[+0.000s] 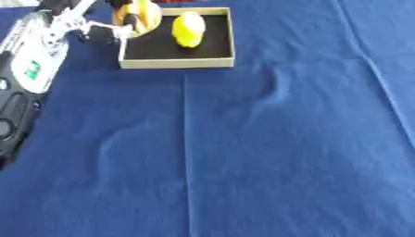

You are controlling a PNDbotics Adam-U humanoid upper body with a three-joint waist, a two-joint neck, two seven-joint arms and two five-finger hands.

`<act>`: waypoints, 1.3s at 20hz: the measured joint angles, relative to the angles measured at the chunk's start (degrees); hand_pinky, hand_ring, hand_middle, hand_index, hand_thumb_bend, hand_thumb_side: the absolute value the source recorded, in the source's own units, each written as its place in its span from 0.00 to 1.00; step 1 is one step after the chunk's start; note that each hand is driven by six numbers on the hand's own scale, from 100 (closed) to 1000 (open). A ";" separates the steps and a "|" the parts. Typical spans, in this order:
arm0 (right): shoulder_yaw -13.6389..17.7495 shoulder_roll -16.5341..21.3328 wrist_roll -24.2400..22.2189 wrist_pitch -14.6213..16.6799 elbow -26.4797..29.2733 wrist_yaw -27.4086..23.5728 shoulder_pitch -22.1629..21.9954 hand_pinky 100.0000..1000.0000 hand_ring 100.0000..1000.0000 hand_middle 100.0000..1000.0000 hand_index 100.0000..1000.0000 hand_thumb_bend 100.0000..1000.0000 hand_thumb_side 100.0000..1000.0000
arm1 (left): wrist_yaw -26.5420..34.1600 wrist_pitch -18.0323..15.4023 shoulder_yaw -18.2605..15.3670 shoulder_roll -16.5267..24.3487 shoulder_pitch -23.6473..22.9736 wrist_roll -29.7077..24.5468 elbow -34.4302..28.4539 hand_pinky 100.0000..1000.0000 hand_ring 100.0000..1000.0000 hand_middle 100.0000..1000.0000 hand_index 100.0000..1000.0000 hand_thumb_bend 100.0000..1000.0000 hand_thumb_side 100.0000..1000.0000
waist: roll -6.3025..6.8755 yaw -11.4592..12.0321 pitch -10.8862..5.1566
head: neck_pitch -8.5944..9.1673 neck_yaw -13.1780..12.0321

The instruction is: Pick up objects on the table and place them in the box.

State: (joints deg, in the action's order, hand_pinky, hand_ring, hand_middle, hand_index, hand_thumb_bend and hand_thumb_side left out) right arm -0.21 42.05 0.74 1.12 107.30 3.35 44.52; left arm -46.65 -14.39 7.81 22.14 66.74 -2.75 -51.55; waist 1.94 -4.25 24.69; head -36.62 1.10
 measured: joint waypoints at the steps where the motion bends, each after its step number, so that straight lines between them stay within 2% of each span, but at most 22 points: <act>1: -0.01 -0.18 0.02 0.02 0.19 -0.11 0.24 0.89 0.93 0.85 0.90 0.00 0.64 | -0.89 -0.11 -0.66 -0.23 0.19 0.89 1.09 0.65 0.53 0.44 0.46 0.00 0.00 | 0.01 -0.44 0.18 | 0.16 -0.35; 4: -0.03 -0.55 0.07 0.07 0.69 -0.26 0.39 0.89 0.94 0.85 0.90 0.00 0.65 | -3.92 0.12 -2.43 -0.74 0.49 3.23 4.02 0.66 0.55 0.47 0.48 0.00 0.00 | 0.19 -1.32 0.57 | 0.52 -1.08; 6: -0.02 -0.57 0.09 0.07 0.73 -0.35 0.34 0.89 0.94 0.85 0.90 0.00 0.65 | -5.56 0.25 -3.22 -1.01 0.62 4.21 5.43 0.69 0.58 0.52 0.54 0.00 0.00 | 0.37 -1.35 0.75 | 0.75 -1.30; 7: 0.01 -0.63 0.10 0.06 0.73 -0.39 0.30 0.89 0.94 0.85 0.90 0.00 0.65 | -6.03 0.27 -3.50 -1.03 0.70 4.49 5.92 0.70 0.61 0.54 0.57 0.00 0.00 | 0.46 -1.37 0.78 | 0.91 -1.35; 8: 0.05 -0.67 0.14 0.02 0.73 -0.41 0.28 0.89 0.94 0.85 0.90 0.00 0.66 | -6.37 0.26 -3.68 -1.04 0.83 4.61 6.27 0.74 0.69 0.62 0.64 0.00 0.00 | 0.54 -1.39 0.80 | 0.94 -1.42; 10: 0.16 -0.87 0.18 -0.03 0.73 -0.43 0.17 0.89 0.94 0.85 0.90 0.00 0.66 | -7.03 0.11 -3.84 -1.04 0.89 4.46 6.63 0.81 0.80 0.77 0.82 0.12 0.00 | 0.61 -1.41 0.87 | 0.94 -1.50; 12: 0.18 -0.98 0.17 -0.05 0.71 -0.45 -0.21 0.89 0.94 0.86 0.90 0.00 0.67 | -8.07 -0.23 -3.84 -1.04 0.89 4.03 6.68 0.88 0.89 0.85 0.94 0.30 0.08 | 0.61 -1.41 0.88 | 0.94 -1.50; 13: 0.18 -0.98 0.13 -0.09 0.70 -0.46 -0.25 0.89 0.94 0.85 0.90 0.00 0.67 | -8.85 -0.28 -3.84 -1.04 0.90 3.93 6.65 0.90 0.90 0.86 0.97 0.38 0.15 | 0.63 -1.40 0.88 | 0.94 -1.50; 14: 0.19 -0.98 0.08 -0.14 0.68 -0.46 -0.28 0.89 0.93 0.86 0.90 0.00 0.67 | -9.66 -0.23 -3.84 -1.03 0.93 3.97 6.51 0.91 0.91 0.87 0.99 0.44 0.18 | 0.64 -1.35 0.88 | 0.93 -1.49; 15: 0.19 -0.98 0.03 -0.17 0.66 -0.46 -0.38 0.89 0.93 0.86 0.90 0.00 0.67 | -10.58 -0.04 -3.84 -1.02 0.96 4.18 6.26 0.91 0.91 0.87 0.99 0.45 0.18 | 0.64 -1.27 0.88 | 0.92 -1.47; 18: 0.21 -0.99 -0.11 -0.25 0.34 -0.46 -0.73 0.89 0.93 0.86 0.90 0.00 0.68 | -12.85 0.92 -3.87 -0.98 1.20 5.45 5.28 0.91 0.92 0.87 1.00 0.51 0.27 | 0.65 -0.88 0.88 | 0.88 -1.40; 23: 0.21 -1.04 -0.34 -0.31 -0.07 -0.46 -0.75 0.89 0.93 0.86 0.90 0.00 0.68 | -13.37 1.80 -4.08 -0.97 1.35 6.72 3.88 0.91 0.92 0.87 1.00 0.51 0.28 | 0.64 -0.65 0.87 | 0.78 -1.19; 24: 0.21 -1.05 -0.38 -0.33 -0.11 -0.46 -0.75 0.89 0.93 0.86 0.90 0.00 0.68 | -13.37 1.87 -4.13 -0.97 1.35 6.82 3.78 0.89 0.90 0.84 0.96 0.37 0.25 | 0.64 -0.65 0.87 | 0.68 -1.18; 26: 0.21 -1.06 -0.42 -0.37 -0.38 -0.46 -1.00 0.89 0.93 0.86 0.90 0.00 0.67 | -13.15 1.54 -4.51 -0.97 1.60 7.21 3.08 0.88 0.89 0.83 0.93 0.26 0.22 | 0.49 -0.03 0.73 | 0.35 -1.01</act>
State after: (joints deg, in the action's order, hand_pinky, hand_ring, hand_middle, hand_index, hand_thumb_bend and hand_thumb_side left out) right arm 0.00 40.99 0.32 0.75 106.92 2.89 43.52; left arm -59.80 -12.85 3.30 21.17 68.34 4.46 -48.47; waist 2.43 -4.28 25.42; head -36.27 0.09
